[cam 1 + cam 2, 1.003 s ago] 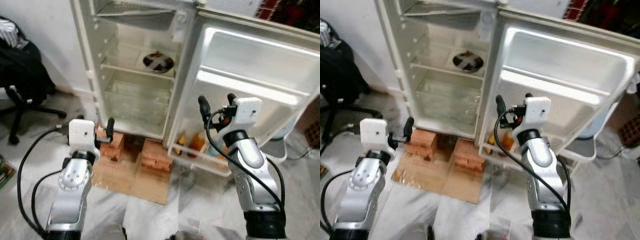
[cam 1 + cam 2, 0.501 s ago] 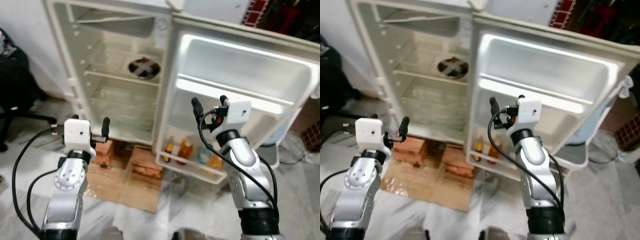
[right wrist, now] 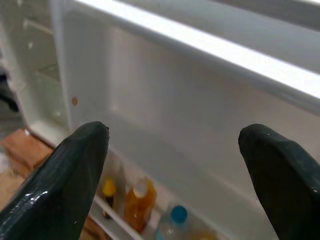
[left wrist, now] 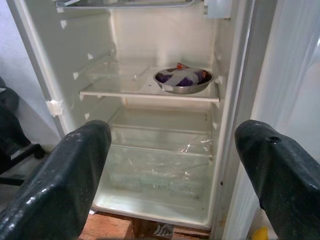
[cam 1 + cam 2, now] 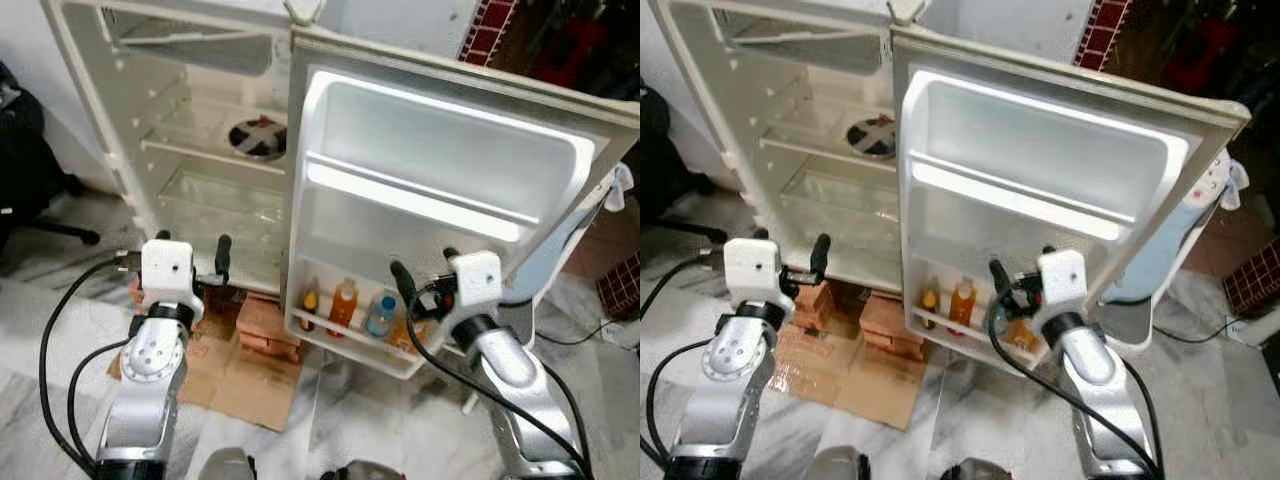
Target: Restocking fridge
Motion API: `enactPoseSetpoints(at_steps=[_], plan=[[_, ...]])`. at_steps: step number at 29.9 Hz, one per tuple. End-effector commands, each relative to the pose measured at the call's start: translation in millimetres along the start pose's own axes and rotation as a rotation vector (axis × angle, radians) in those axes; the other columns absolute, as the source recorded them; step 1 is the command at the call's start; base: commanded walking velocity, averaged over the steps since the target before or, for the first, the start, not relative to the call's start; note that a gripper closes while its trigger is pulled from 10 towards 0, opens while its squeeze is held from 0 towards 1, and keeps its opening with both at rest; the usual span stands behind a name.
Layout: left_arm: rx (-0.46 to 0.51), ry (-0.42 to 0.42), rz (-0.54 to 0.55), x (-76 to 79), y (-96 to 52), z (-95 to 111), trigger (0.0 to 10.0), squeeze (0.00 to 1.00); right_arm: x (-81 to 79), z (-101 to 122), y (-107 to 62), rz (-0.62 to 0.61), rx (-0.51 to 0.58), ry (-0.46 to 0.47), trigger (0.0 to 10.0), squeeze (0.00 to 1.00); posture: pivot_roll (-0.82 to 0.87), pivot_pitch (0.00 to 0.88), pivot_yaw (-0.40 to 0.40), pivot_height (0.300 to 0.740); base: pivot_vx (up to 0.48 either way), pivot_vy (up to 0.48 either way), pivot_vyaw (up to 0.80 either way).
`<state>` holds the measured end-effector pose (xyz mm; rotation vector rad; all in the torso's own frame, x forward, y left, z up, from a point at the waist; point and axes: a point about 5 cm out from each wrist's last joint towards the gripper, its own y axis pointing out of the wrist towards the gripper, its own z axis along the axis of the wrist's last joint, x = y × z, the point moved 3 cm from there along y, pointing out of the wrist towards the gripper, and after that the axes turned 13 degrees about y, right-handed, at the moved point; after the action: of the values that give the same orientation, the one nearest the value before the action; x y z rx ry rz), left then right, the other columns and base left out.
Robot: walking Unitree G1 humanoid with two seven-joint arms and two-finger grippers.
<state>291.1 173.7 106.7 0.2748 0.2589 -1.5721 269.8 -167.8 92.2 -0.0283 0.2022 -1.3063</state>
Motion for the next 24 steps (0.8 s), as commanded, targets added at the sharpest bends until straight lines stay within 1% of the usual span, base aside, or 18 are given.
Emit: enactPoseSetpoints(at_steps=[1,2,3,4,5,6,7,9,10,17,20,22,23,24], plan=[[0.013,0.003,-0.023,2.3,-1.7,2.4,10.0,0.0,6.9,-2.2,-3.4,-0.012,-0.027,-0.03,10.0,0.0,0.0,0.064,-0.065,0.74,0.0,0.0,0.0],[0.021,0.007,-0.038,4.8,-2.1,2.9,10.0,0.0,21.2,-10.0,-4.4,-0.073,-0.072,-0.046,10.0,0.0,0.0,0.063,-0.068,0.74,0.0,0.0,0.0],[0.021,0.007,-0.038,5.1,-2.1,3.1,10.0,0.0,23.9,-10.2,-3.9,-0.089,-0.073,-0.043,10.0,0.0,0.0,0.063,-0.068,0.74,0.0,0.0,0.0],[0.022,0.006,-0.039,5.4,-1.5,3.3,10.0,0.0,30.2,-12.7,-2.5,-0.122,-0.098,-0.074,10.0,0.0,0.0,0.062,-0.068,0.74,0.0,0.0,0.0],[0.022,0.006,-0.039,5.4,-1.5,3.3,10.0,0.0,30.2,-12.7,-2.5,-0.122,-0.098,-0.074,10.0,0.0,0.0,0.062,-0.068,0.74,0.0,0.0,0.0],[0.026,0.005,-0.038,5.7,-0.5,4.6,10.0,0.0,35.1,-12.5,-0.8,-0.14,-0.097,-0.046,10.0,0.0,0.0,0.059,-0.07,0.74,0.0,-0.304,0.0],[0.028,0.005,-0.038,5.7,-0.2,5.0,10.0,0.0,36.4,-11.8,-0.2,-0.143,-0.092,-0.037,10.0,0.0,0.0,0.059,-0.07,0.74,0.0,-0.39,0.0],[0.03,0.004,-0.034,5.2,-0.2,5.9,10.0,0.0,39.8,-10.3,0.4,-0.153,-0.087,-0.071,10.0,0.0,0.01,0.059,-0.071,0.74,0.0,-0.429,0.0],[0.031,0.004,-0.033,5.1,-0.2,6.1,10.0,0.0,40.5,-10.2,0.5,-0.155,-0.086,-0.074,10.0,0.0,0.01,0.059,-0.071,0.74,0.0,-0.454,0.0],[0.024,0.009,-0.03,3.0,-3.9,3.4,10.0,0.0,40.8,-19.9,-1.6,-0.131,-0.119,-0.059,10.0,0.0,0.01,0.058,-0.074,0.74,0.0,-0.467,0.0],[0.025,0.015,-0.037,3.6,-3.5,3.5,10.0,0.0,39.4,-26.8,-3.7,-0.09,-0.159,-0.038,10.0,0.0,0.01,0.057,-0.073,0.74,0.0,-0.401,0.0],[0.025,0.012,-0.041,4.6,-3.4,3.3,10.0,0.0,39.0,-39.8,-7.0,-0.053,-0.244,-0.044,10.0,0.0,0.01,0.056,-0.072,0.74,0.0,-0.454,0.0],[0.025,0.01,-0.042,5.0,-3.3,3.3,10.0,0.0,40.4,-48.2,-9.8,-0.038,-0.298,-0.059,10.0,0.0,0.01,0.056,-0.072,0.74,0.0,-0.472,0.0],[0.026,0.011,-0.044,5.4,-2.9,3.3,10.0,0.0,43.2,-52.3,-11.1,-0.039,-0.325,-0.071,10.0,0.0,0.01,0.056,-0.072,0.74,0.0,-0.472,0.0]])
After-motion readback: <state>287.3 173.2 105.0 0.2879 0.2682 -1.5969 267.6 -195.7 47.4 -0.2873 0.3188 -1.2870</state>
